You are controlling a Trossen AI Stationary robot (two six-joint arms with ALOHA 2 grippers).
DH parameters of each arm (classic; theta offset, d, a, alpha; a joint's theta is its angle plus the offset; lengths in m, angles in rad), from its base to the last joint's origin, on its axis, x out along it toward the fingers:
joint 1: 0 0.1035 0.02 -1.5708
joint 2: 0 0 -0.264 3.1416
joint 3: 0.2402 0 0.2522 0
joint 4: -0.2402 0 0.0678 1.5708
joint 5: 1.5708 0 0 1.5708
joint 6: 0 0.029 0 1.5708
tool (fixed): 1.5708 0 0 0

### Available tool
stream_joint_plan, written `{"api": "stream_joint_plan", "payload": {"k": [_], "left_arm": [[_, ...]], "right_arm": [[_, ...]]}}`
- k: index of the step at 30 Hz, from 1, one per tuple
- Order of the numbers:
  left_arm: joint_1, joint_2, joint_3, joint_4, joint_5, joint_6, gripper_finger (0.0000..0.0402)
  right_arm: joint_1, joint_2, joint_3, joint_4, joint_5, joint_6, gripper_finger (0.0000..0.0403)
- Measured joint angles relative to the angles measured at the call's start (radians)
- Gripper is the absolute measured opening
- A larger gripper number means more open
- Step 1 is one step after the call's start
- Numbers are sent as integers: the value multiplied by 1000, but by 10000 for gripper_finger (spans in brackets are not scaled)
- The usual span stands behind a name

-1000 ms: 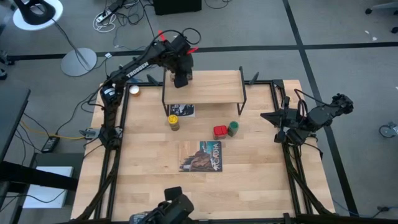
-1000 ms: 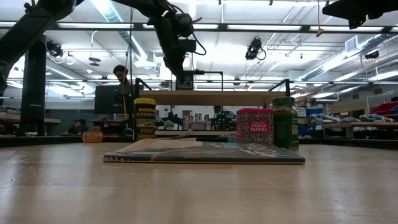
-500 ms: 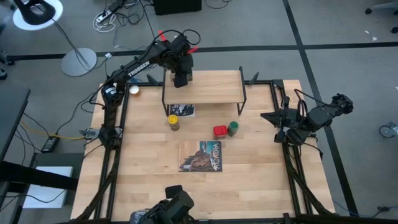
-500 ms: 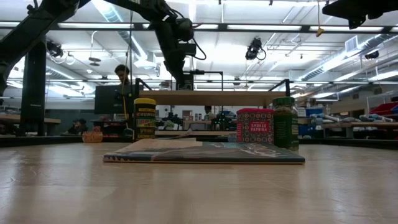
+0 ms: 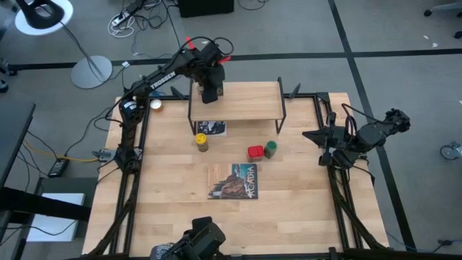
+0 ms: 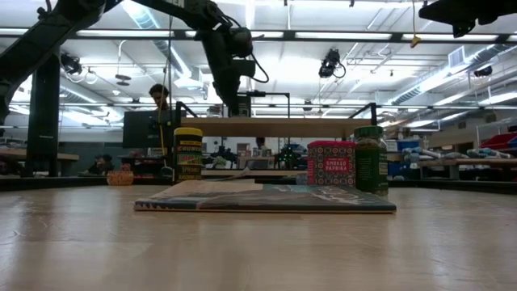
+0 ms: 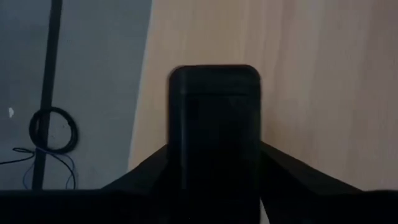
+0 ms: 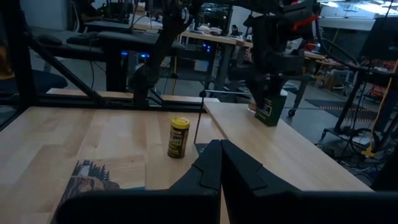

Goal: Shelf spices
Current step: Put the black seasoning can on the shelf

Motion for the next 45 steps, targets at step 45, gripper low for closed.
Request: {"api": "stream_joint_plan", "payload": {"k": [45], "left_arm": [[-98, -1, 248, -216, -35, -52, 53]], "right_arm": [[0, 0, 0, -1, 0, -9, 4]]}}
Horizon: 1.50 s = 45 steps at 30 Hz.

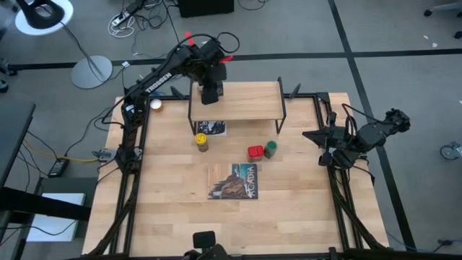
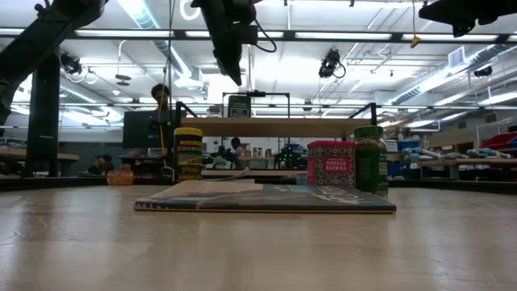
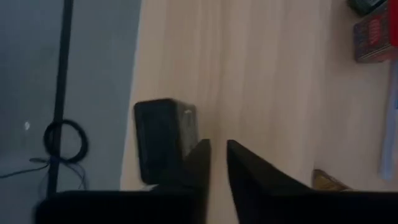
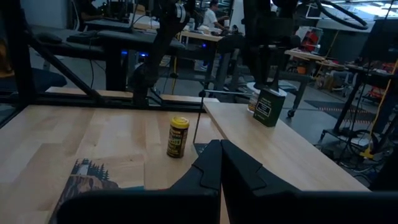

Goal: Shelf spices
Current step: Put the black seasoning can on the shelf

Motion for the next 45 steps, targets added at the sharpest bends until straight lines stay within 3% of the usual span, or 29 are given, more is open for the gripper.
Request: {"api": "stream_joint_plan", "payload": {"k": [4, 17, 45], "left_arm": [[1, 0, 0, -6, -45, -22, 7], [-4, 20, 0, -49, -115, -71, 2], [3, 60, -1, -79, -164, -75, 0]], "right_arm": [[0, 0, 0, 0, 0, 0, 5], [0, 0, 0, 5, 0, -1, 6], [0, 0, 0, 5, 0, -3, 6]]}}
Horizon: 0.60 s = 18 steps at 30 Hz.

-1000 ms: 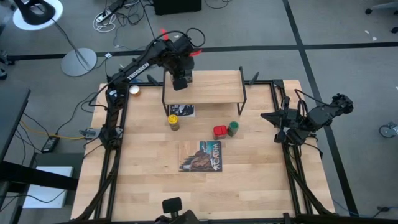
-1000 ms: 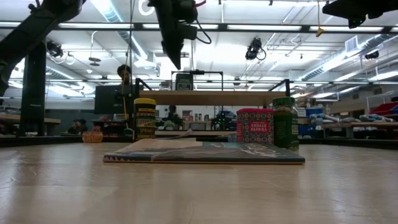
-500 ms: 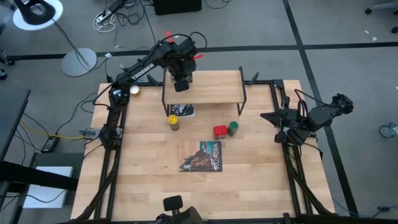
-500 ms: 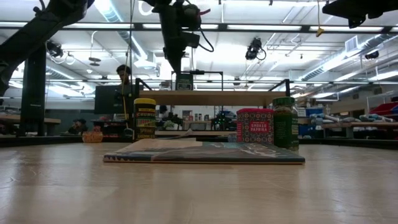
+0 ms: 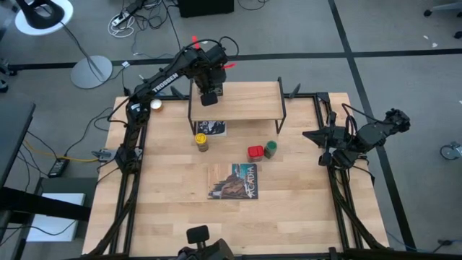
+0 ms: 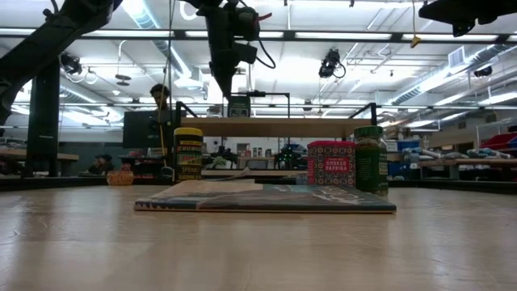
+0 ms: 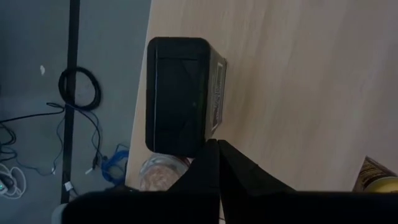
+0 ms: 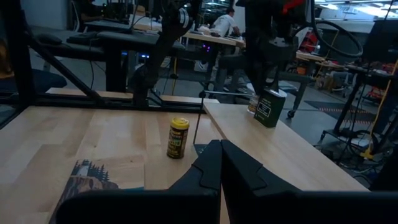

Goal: Shelf spices
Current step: Put the black seasoning can on the shelf

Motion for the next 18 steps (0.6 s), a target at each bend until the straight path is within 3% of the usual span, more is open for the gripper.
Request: {"api": "stream_joint_plan", "payload": {"k": [18], "left_arm": [[1, 0, 0, 1, -38, 9, 0]], "right_arm": [[0, 0, 0, 2, 0, 0, 6]]}}
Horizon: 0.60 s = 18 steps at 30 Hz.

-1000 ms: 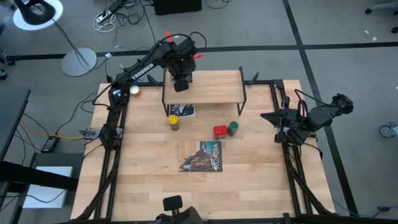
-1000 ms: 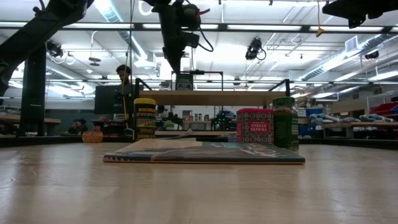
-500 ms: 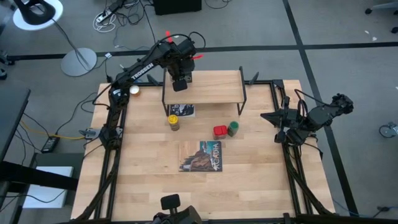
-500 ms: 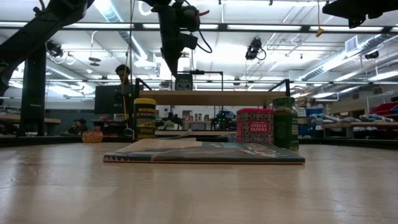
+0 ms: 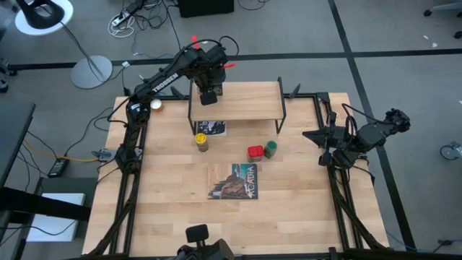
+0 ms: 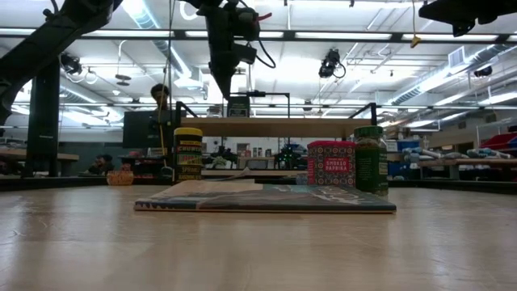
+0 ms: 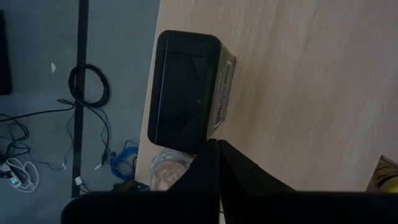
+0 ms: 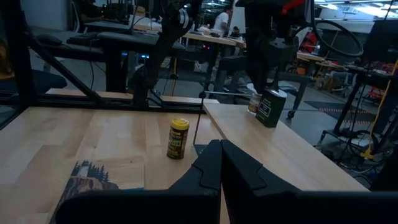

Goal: Shelf spices
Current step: Put the black seasoning can on the shelf, then put the red seasoning can on the shelf

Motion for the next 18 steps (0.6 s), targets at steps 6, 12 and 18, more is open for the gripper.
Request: {"api": "stream_joint_plan", "payload": {"k": [6, 12, 18], "left_arm": [[0, 0, 0, -1, -29, 2, 0], [-14, 0, 0, -20, -25, 1, 0], [-60, -5, 5, -22, -12, -5, 0]], "right_arm": [[0, 0, 0, 0, 0, 0, 6], [0, 0, 0, 0, 0, -3, 6], [0, 0, 0, 0, 0, -3, 6]]}}
